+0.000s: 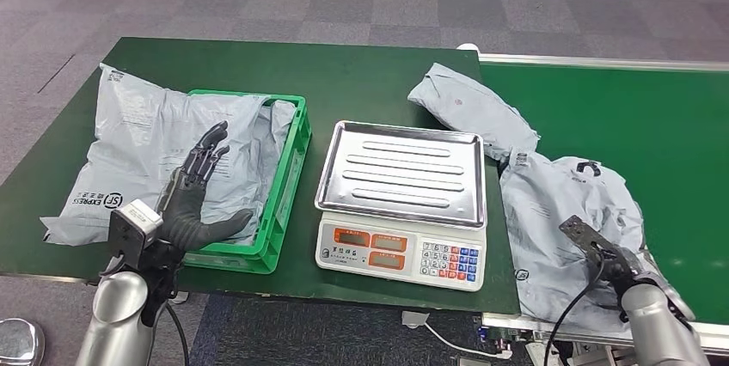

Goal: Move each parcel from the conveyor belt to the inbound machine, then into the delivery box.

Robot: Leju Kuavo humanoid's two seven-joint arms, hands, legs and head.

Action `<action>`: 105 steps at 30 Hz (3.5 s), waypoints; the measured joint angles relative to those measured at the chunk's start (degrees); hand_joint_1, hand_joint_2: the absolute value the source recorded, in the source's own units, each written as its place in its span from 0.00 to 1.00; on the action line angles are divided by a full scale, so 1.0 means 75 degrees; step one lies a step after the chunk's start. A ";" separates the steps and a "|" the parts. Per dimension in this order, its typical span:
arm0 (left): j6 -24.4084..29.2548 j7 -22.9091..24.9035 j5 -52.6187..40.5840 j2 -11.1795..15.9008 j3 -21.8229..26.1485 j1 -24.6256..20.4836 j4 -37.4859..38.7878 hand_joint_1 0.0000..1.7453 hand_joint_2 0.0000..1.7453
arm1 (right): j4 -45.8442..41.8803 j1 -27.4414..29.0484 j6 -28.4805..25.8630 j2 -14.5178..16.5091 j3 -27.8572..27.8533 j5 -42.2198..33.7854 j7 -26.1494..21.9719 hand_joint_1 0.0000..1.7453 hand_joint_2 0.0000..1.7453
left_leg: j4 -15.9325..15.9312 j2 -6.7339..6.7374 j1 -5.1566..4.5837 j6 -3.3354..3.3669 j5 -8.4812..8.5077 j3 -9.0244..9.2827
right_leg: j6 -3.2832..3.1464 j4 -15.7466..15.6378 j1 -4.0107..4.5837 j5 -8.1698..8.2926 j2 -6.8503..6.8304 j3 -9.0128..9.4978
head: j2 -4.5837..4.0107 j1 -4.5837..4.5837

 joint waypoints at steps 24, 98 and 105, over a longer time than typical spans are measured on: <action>-0.0011 0.0044 0.0039 0.0020 0.0000 0.0111 -0.0183 0.00 1.00 | -0.1501 -0.1174 -0.0480 0.0074 0.0957 -0.0923 -0.0258 1.00 1.00 | 0.0001 -0.0025 -0.0003 0.0007 0.0026 -0.0003 | 0.0011 0.0003 -0.0020 0.0012 -0.0017 -0.0017 | 0.0000 -0.0001; -0.0008 0.0041 0.0190 -0.0039 -0.0376 -0.0298 0.0474 0.00 1.00 | -0.2801 -0.2843 -0.1539 0.1943 0.2550 -0.2857 -0.0615 1.00 1.00 | 0.0001 -0.0023 0.0003 0.0002 0.0036 -0.0005 | 0.0004 0.0009 -0.0013 0.0017 -0.0014 -0.0027 | 0.0000 -0.0001; -0.0002 0.0041 0.0201 -0.0034 -0.0376 -0.0286 0.0491 0.00 1.00 | -0.2179 -0.2367 -0.1376 0.2409 0.2741 -0.3086 -0.0845 1.00 1.00 | 0.0001 -0.0025 0.0005 0.0001 0.0036 -0.0009 | 0.0004 0.0009 -0.0013 0.0017 -0.0014 -0.0029 | 0.0000 0.0000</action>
